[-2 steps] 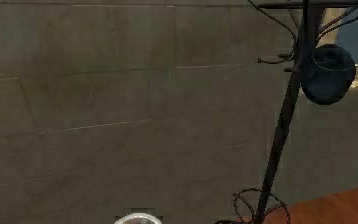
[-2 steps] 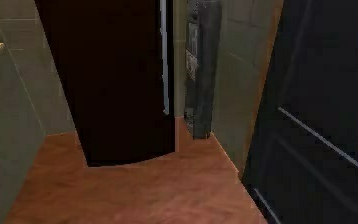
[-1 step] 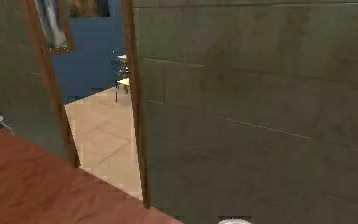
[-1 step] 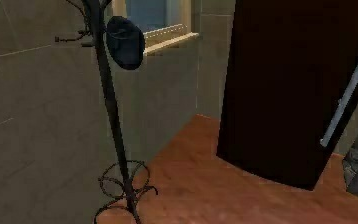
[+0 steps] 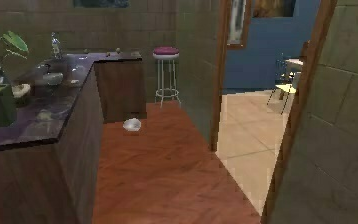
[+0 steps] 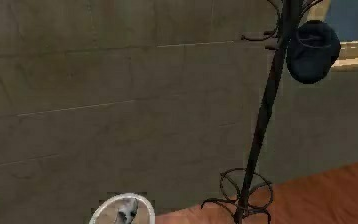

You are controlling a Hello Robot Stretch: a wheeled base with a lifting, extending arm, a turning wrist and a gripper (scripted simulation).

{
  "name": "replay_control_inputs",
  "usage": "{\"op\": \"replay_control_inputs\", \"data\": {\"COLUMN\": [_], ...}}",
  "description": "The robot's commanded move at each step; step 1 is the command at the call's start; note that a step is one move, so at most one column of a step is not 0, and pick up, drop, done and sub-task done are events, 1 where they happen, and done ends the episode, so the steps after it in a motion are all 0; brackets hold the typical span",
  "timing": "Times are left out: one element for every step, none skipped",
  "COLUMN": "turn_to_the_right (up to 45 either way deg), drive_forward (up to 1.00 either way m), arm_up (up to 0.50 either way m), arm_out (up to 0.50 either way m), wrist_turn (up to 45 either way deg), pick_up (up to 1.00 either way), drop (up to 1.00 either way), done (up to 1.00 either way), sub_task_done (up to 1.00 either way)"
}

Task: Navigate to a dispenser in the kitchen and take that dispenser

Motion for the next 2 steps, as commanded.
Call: {"op": "replay_control_inputs", "data": {"turn_to_the_right": [-12.0, 0.0], "drive_forward": [0.0, 0.85], "arm_up": [0.0, 0.0], "arm_out": [0.0, 0.0], "wrist_turn": [0.0, 0.0], "pick_up": [0.0, 0.0], "drop": [0.0, 0.0], "done": [0.0, 0.0], "sub_task_done": [0.0, 0.0]}}
